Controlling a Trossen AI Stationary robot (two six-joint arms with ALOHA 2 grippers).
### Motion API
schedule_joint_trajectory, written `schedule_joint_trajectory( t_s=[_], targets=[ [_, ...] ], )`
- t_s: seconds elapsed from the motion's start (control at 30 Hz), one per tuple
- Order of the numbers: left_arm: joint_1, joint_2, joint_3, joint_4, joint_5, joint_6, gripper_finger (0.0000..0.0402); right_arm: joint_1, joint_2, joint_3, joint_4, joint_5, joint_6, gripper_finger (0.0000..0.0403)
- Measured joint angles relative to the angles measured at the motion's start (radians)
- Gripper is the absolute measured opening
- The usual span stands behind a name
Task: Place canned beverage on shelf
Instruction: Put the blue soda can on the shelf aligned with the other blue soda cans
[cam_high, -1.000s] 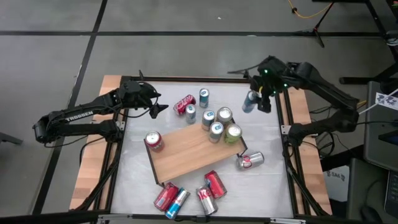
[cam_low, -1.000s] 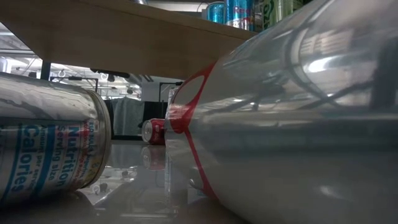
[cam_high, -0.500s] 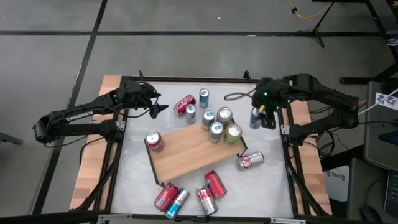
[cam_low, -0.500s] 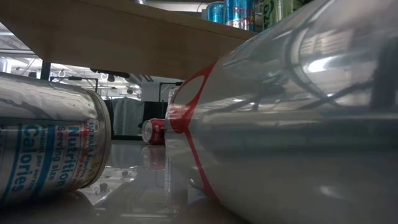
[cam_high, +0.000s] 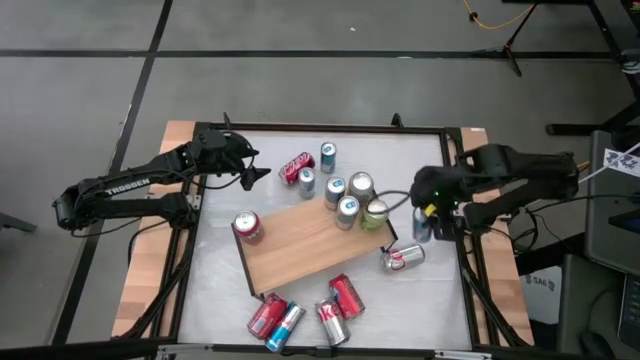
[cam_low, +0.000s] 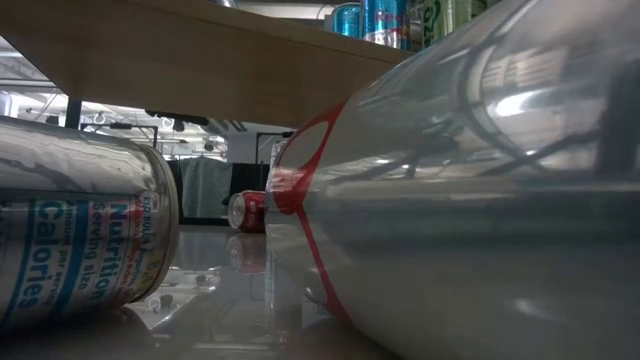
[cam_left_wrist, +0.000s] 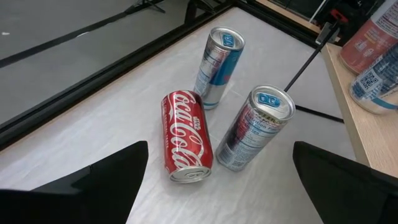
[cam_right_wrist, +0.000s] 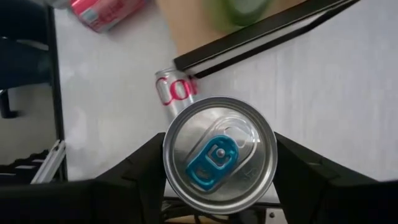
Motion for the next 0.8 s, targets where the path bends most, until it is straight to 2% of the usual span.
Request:
schedule_joint_trajectory(
  t_s=[0.27, 0.5, 0.63, 0.8],
  targets=[
    [0.0, 0.0, 0.0, 0.0, 0.0, 0.0, 0.0395, 0.14, 0.0, 0.0, 0.04, -0.008, 0.09, 0.0225],
    [0.0, 0.0, 0.0, 0.0, 0.0, 0.0, 0.0395, 0.23, 0.0, 0.0, 0.215, -0.032, 0.085, 0.0225],
    [0.0, 0.0, 0.0, 0.0, 0.0, 0.0, 0.0395, 0.243, 0.0, 0.0, 0.338, -0.031, -0.005, 0.0225],
    [0.0, 0.0, 0.0, 0.0, 0.0, -0.001, 0.0395, 0.239, 0.019, 0.0, 0.484, -0.006, -0.191, 0.0225]
  ],
)
